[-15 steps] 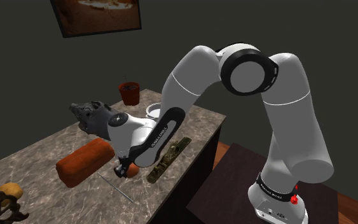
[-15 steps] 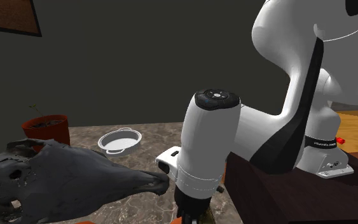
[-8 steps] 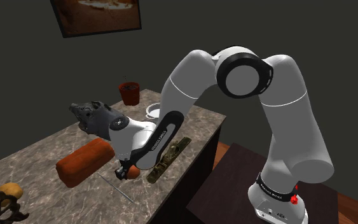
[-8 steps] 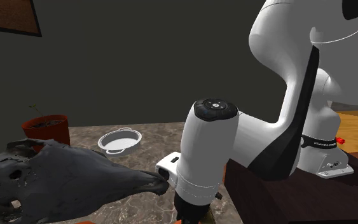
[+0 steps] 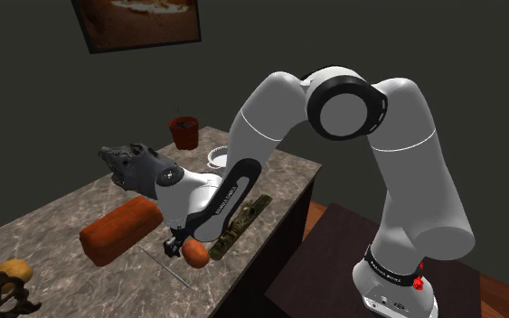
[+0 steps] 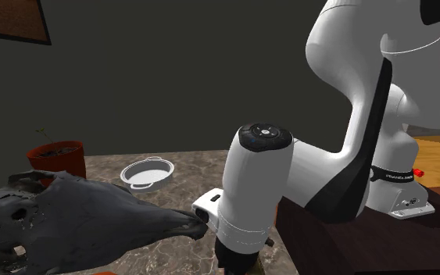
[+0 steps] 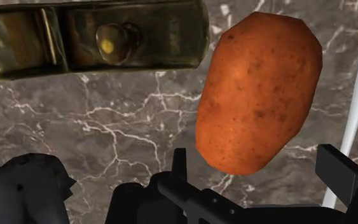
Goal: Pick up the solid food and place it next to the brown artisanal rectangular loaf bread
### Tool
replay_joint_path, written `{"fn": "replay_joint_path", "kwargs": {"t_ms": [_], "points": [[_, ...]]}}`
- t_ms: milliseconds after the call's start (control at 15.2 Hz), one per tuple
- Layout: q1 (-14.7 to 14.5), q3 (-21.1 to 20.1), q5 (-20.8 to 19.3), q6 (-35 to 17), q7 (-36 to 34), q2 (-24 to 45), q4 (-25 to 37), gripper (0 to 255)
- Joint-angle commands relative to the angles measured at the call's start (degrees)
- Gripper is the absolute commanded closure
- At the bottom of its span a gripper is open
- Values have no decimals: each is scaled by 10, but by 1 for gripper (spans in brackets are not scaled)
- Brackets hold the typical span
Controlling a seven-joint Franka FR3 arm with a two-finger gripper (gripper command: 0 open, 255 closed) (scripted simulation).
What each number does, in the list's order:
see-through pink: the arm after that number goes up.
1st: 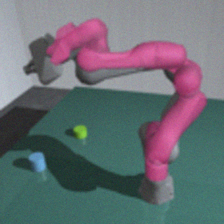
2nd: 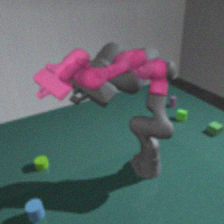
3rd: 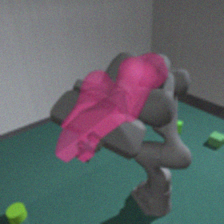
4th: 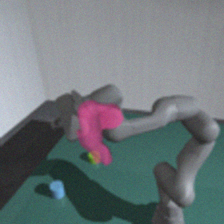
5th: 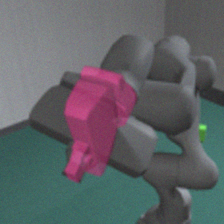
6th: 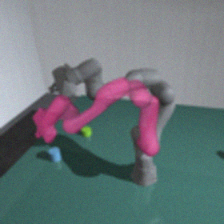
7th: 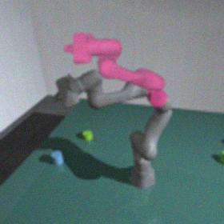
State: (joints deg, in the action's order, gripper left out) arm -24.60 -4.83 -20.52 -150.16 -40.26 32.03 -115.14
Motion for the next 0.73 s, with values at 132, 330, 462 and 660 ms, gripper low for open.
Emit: {"fn": "replay_joint_path", "kwargs": {"t_ms": [132, 330, 462, 660], "points": [[3, -9, 10, 25, 7, -34, -10, 0], [6, -17, 20, 48, 14, -64, -16, 0], [6, -17, 20, 48, 14, -64, -16, 0], [6, -17, 20, 48, 14, -64, -16, 0]]}}
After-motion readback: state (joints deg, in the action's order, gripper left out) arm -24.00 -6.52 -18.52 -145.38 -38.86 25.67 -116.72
